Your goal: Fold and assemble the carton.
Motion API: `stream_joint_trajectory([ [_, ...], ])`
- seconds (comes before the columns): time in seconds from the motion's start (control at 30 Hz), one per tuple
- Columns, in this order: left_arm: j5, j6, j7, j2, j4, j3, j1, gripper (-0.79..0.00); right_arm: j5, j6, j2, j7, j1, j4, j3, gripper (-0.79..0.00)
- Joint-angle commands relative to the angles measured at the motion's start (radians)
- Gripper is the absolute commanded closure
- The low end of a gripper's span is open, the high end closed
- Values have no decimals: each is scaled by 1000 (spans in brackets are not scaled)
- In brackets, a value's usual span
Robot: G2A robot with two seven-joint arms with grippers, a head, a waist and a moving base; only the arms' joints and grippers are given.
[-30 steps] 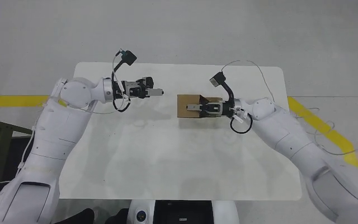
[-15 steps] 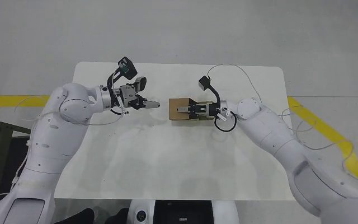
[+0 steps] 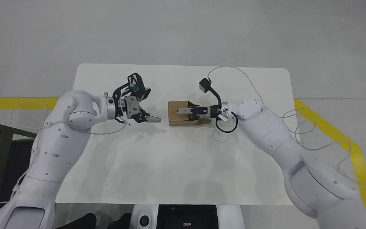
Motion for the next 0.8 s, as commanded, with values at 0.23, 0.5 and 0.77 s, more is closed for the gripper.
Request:
stream_joint_trajectory([
  [0.23,163,-9,121,-5,-36,41,24,-785,-37,-41,26,31,-5,-7,63,-785],
  [0.5,331,10,292,-17,-15,77,13,-785,-96,-39,91,34,-33,-139,141,-785],
  [0.77,419,34,398,-38,34,148,-23,-785,-151,-21,175,51,-97,-300,252,-785],
])
